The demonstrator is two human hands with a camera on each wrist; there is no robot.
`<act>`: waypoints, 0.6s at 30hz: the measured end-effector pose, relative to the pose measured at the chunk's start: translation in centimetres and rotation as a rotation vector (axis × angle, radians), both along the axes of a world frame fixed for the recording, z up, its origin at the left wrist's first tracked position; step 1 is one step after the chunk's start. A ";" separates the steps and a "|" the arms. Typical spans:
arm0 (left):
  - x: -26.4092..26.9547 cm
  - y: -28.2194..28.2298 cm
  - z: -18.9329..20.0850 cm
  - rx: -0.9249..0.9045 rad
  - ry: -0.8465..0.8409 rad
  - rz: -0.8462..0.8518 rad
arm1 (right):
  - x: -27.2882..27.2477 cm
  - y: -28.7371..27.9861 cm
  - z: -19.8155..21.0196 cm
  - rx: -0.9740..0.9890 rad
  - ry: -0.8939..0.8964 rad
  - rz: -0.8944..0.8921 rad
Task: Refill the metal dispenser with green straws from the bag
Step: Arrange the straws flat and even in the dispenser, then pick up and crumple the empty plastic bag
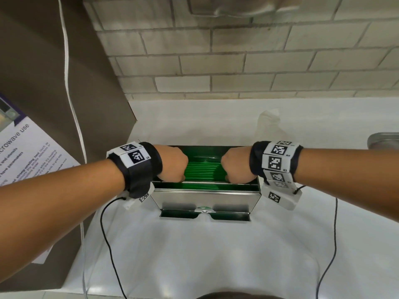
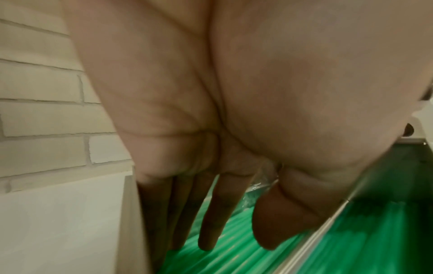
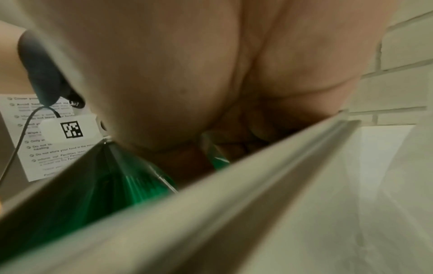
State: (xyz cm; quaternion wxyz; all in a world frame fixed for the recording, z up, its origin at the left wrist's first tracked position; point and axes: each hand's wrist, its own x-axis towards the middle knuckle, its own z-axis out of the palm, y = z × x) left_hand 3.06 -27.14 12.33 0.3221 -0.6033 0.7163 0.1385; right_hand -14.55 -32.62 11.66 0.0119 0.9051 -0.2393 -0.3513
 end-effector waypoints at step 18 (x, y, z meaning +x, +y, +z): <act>3.3 2.4 7.8 -0.672 0.533 0.309 | -9.3 -8.9 1.0 -0.057 -0.542 -0.653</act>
